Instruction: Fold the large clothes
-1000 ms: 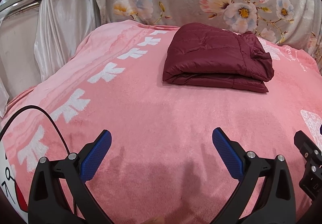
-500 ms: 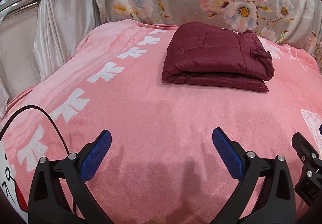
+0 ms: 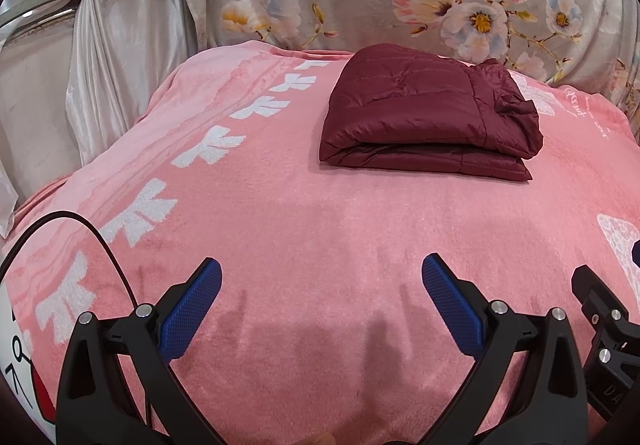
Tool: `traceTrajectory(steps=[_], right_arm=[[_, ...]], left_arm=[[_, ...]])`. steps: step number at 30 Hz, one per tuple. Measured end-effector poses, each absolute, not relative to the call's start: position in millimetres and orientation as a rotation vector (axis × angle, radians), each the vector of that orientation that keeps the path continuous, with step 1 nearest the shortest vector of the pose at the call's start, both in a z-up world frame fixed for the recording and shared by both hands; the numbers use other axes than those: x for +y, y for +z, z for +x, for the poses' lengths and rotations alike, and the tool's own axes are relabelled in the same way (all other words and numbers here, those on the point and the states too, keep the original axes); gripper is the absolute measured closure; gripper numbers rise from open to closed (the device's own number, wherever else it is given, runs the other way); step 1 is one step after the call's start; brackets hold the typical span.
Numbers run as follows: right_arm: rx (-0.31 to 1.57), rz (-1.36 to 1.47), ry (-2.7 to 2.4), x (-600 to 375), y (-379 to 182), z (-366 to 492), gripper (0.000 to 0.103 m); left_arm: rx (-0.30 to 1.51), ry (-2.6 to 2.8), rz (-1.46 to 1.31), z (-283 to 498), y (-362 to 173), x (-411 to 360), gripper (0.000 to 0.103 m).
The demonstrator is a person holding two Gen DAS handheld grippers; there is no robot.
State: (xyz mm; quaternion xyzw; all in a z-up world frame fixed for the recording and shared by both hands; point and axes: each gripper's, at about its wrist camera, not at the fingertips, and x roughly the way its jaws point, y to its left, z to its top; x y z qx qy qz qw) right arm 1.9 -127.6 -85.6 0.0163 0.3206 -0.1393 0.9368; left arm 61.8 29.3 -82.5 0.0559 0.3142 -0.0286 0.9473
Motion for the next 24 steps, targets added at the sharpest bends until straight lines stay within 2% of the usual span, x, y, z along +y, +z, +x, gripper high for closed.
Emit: traceTrajectory(steps=[24], right_arm=[[0.655,0.031,-0.285,-125.0,-85.9,2.4,0.015]], left_arm=[[0.622,-0.073,0.145,59.5,-81.7,25.2,0.006]])
